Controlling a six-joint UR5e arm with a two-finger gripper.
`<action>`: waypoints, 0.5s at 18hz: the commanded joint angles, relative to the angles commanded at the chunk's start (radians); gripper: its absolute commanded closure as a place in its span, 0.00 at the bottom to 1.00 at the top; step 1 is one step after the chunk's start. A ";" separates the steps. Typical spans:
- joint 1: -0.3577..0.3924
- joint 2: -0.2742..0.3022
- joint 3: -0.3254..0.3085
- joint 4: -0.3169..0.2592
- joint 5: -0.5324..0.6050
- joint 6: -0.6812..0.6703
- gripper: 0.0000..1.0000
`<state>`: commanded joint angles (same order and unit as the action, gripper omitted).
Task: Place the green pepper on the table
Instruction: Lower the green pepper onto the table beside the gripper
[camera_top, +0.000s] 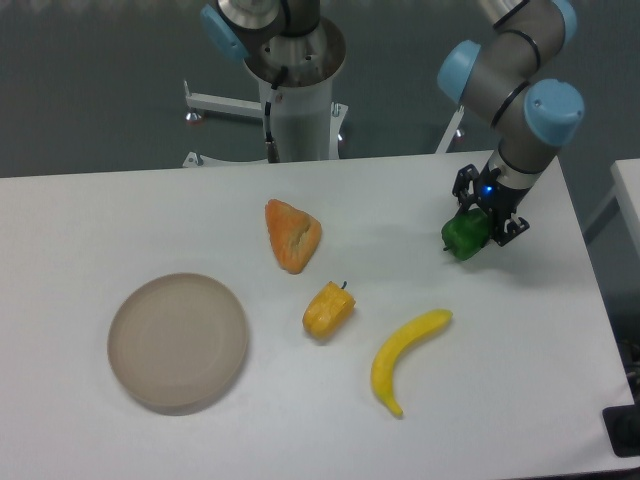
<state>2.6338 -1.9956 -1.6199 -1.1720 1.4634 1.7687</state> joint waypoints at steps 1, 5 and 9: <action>0.000 0.000 0.002 0.000 0.000 0.000 0.63; 0.000 -0.003 0.006 -0.002 -0.002 0.000 0.62; 0.002 -0.009 0.005 0.003 -0.024 0.000 0.61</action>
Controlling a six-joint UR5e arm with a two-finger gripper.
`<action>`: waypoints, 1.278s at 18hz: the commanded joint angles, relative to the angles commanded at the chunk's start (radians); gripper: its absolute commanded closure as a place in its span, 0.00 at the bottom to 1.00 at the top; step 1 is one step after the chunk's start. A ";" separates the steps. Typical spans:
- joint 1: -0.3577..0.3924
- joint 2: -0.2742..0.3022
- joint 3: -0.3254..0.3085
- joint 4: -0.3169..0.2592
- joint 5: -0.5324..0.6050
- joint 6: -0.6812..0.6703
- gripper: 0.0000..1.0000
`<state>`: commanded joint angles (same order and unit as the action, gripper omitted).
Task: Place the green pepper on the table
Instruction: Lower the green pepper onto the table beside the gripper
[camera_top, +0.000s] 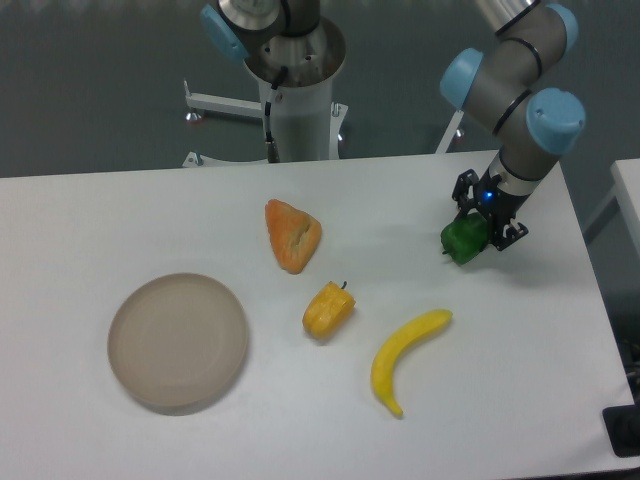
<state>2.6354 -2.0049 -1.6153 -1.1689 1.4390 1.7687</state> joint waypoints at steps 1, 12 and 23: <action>0.002 0.000 0.000 0.000 -0.003 0.000 0.61; 0.005 0.000 0.003 0.000 -0.015 -0.003 0.26; 0.008 0.009 0.017 -0.002 -0.019 -0.005 0.00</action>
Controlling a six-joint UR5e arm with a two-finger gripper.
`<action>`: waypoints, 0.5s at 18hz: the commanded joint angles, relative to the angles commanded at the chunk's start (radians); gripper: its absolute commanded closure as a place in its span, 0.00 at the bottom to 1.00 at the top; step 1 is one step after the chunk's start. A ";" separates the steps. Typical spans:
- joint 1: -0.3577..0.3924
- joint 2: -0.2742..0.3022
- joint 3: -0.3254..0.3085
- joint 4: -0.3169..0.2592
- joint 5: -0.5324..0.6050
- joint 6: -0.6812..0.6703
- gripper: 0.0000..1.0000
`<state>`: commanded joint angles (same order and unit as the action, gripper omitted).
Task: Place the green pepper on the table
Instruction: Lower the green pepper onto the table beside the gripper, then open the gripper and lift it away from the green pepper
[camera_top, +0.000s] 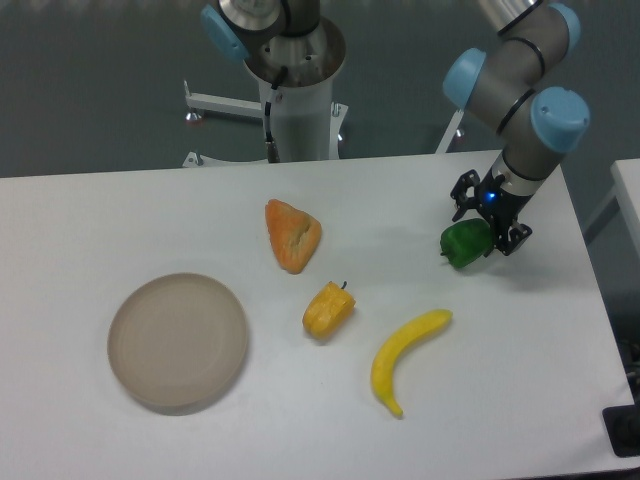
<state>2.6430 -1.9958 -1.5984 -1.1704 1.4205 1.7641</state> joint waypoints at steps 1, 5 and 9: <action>0.003 0.005 0.002 0.000 0.000 0.000 0.00; 0.003 0.012 0.052 -0.008 0.003 -0.002 0.00; -0.017 0.006 0.123 -0.009 0.006 -0.069 0.00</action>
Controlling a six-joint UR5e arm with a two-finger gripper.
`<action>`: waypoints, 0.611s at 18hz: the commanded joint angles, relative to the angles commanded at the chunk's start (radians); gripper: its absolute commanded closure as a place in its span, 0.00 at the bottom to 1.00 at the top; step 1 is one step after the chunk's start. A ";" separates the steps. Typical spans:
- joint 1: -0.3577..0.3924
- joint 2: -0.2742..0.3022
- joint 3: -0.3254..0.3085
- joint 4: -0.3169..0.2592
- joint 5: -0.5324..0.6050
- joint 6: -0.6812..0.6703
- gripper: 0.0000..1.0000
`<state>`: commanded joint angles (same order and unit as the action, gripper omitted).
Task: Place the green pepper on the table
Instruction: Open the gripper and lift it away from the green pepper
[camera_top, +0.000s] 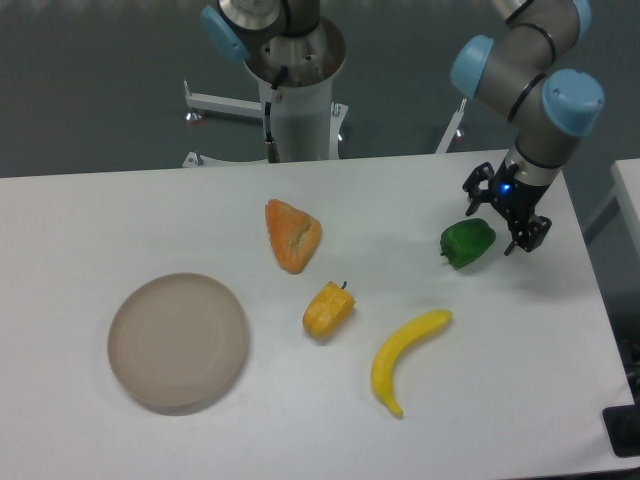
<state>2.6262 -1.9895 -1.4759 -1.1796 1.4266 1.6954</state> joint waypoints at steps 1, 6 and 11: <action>-0.029 -0.015 0.052 -0.002 0.006 -0.052 0.00; -0.077 -0.025 0.130 -0.002 0.008 -0.100 0.00; -0.091 -0.031 0.175 0.002 0.011 -0.108 0.00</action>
<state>2.5357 -2.0202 -1.3009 -1.1781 1.4373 1.5877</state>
